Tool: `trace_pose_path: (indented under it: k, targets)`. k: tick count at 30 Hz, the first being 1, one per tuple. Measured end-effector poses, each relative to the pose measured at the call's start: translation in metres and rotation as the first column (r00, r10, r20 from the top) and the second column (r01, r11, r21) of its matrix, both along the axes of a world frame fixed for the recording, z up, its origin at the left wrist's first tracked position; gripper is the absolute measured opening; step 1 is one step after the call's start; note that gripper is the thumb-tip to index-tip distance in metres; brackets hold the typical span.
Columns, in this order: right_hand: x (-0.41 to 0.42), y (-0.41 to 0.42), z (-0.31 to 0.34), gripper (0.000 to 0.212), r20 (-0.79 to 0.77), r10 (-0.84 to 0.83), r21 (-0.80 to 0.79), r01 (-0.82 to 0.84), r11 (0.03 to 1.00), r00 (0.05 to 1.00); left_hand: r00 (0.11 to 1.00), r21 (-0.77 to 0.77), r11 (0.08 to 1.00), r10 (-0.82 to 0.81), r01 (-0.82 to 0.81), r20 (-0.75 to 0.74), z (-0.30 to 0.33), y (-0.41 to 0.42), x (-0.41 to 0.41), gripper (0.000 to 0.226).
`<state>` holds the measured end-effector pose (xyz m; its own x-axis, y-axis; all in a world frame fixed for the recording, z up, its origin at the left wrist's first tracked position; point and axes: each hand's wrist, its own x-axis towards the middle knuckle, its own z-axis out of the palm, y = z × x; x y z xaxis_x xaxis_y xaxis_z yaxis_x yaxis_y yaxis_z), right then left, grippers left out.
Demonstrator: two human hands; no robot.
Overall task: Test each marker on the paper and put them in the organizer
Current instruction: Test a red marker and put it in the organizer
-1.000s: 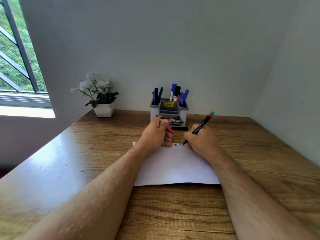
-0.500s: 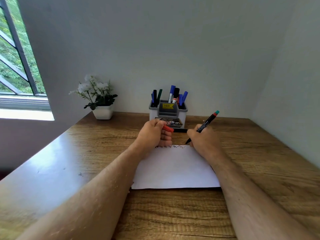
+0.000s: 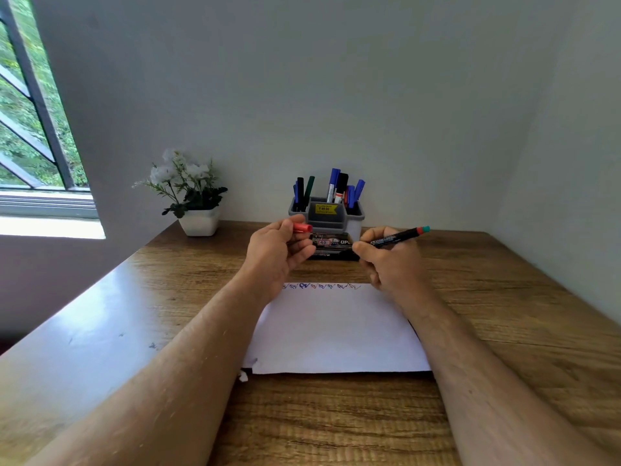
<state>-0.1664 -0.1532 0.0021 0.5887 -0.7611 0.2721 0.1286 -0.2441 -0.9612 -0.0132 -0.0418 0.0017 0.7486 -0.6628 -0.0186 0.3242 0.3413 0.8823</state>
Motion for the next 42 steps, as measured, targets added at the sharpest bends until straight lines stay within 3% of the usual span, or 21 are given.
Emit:
trace_pose_path:
  k: [5,8,23,29,32,39,42]
  targets:
    - [-0.002,0.001,0.001,0.025,0.142,0.123,0.087,-0.136,0.987,0.982,0.999,0.013,0.999,0.045,-0.045,-0.001,-0.002,0.004,0.010,0.030]
    - [-0.002,-0.001,0.001,0.016,0.170,0.122,0.070,-0.135,0.988,0.978,0.998,0.032,0.998,0.058,-0.058,0.005,-0.002,0.005,0.014,0.028]
    - [0.001,0.002,0.001,0.024,0.142,0.147,-0.001,-0.149,0.989,0.979,0.994,0.065,0.998,0.018,-0.025,0.105,-0.003,0.000,0.013,0.013]
    - [0.001,0.002,0.001,0.017,0.140,0.151,-0.012,-0.151,0.988,0.979,0.965,0.072,0.997,-0.001,-0.019,0.262,-0.002,0.003,0.014,0.012]
    - [0.000,0.003,0.002,0.008,0.153,0.127,-0.033,-0.123,0.992,0.980,0.969,0.043,0.998,0.032,-0.044,0.245,-0.001,0.006,0.018,0.012]
    - [0.000,0.003,0.001,0.019,0.135,0.158,-0.014,-0.158,0.987,0.978,0.964,0.032,0.999,0.015,-0.024,0.266,0.000,0.010,0.018,0.012]
    - [0.001,0.002,-0.003,0.020,0.015,0.077,-0.165,-0.073,0.984,0.997,0.968,0.017,1.000,0.018,-0.023,0.250,0.001,0.011,0.018,0.013]
